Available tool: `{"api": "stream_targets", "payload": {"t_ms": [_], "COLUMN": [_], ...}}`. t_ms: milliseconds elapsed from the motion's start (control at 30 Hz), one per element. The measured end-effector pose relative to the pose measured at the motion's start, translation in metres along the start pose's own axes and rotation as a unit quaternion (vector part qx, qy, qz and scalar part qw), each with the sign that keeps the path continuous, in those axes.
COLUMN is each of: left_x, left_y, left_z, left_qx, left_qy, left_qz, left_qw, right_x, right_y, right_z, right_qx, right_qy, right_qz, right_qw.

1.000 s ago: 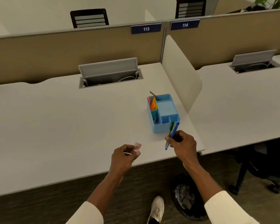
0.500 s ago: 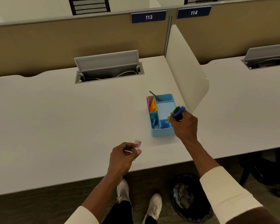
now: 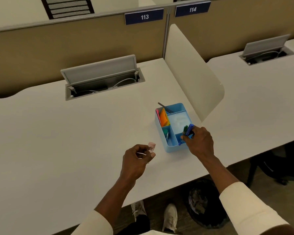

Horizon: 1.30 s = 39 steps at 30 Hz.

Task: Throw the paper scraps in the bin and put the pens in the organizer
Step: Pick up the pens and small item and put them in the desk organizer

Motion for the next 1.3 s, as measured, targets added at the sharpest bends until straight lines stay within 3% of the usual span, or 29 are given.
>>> {"api": "stream_targets", "payload": {"t_ms": [467, 733, 1033, 1300], "left_x": [-0.017, -0.019, -0.021, -0.021], "left_y": [-0.039, -0.044, -0.041, -0.037], "left_z": [-0.01, -0.016, -0.034, -0.037], "left_qx": [0.105, 0.086, 0.063, 0.026], "left_qy": [-0.063, -0.042, -0.042, -0.043], "left_qz": [-0.048, -0.042, -0.041, -0.035], "left_qw": [0.991, 0.995, 0.996, 0.998], "right_x": [0.0, 0.007, 0.009, 0.027], "right_y": [0.011, 0.035, 0.03, 0.02], "right_z": [-0.005, 0.008, 0.006, 0.005], "right_qx": [-0.036, -0.071, -0.038, -0.026], "right_qy": [-0.067, -0.116, -0.188, -0.13], "right_qz": [0.004, 0.055, 0.084, 0.157], "right_qw": [0.997, 0.989, 0.978, 0.979]}}
Point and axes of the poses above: each hand's wrist, its own y-axis away from the middle knuckle, its own z-axis out of the back of the hand, x = y × z, the point moved 10 cm from there along -y, towards the middle knuckle, and after that the axes turned 15 degrees about x, right-handed, at the moved point
